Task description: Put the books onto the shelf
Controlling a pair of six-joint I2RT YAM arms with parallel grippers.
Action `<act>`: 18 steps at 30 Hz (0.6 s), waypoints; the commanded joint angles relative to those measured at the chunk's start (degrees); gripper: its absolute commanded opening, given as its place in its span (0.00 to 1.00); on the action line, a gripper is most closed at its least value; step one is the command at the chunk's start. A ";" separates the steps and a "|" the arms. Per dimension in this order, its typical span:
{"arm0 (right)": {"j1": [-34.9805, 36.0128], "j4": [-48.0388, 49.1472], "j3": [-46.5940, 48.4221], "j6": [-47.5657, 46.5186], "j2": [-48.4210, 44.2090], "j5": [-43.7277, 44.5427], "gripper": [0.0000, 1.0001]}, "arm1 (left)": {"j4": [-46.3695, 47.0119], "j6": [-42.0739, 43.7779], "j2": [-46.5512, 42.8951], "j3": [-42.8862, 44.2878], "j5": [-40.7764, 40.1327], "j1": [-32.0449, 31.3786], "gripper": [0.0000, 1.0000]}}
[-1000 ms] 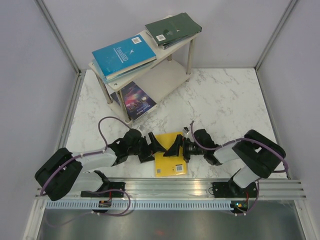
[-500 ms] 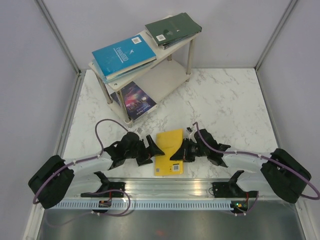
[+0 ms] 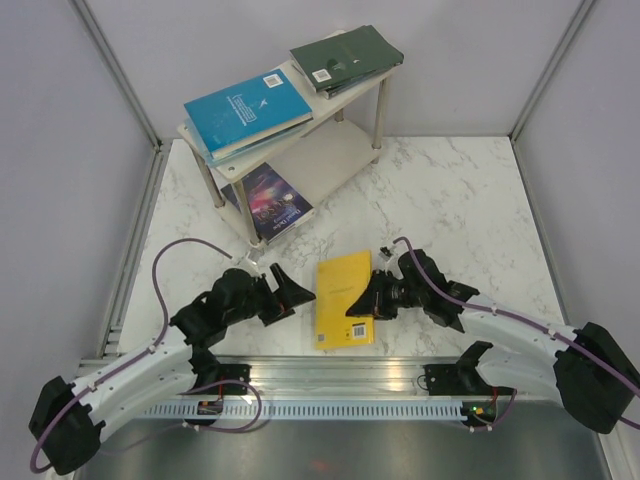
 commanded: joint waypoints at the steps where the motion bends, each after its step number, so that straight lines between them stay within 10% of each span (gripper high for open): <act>1: 0.08 16.93 2.70 7.08 -3.77 -11.90 0.00 | -1.44 2.49 -3.21 0.98 -2.14 0.77 1.00; 10: 0.08 49.46 -2.75 25.38 -2.98 -19.58 0.00 | 3.47 1.52 -6.91 -0.07 -0.56 1.21 1.00; 18: 0.08 55.74 -3.11 27.76 1.23 -20.11 0.00 | 18.59 -4.54 -9.20 -3.67 3.66 1.21 0.81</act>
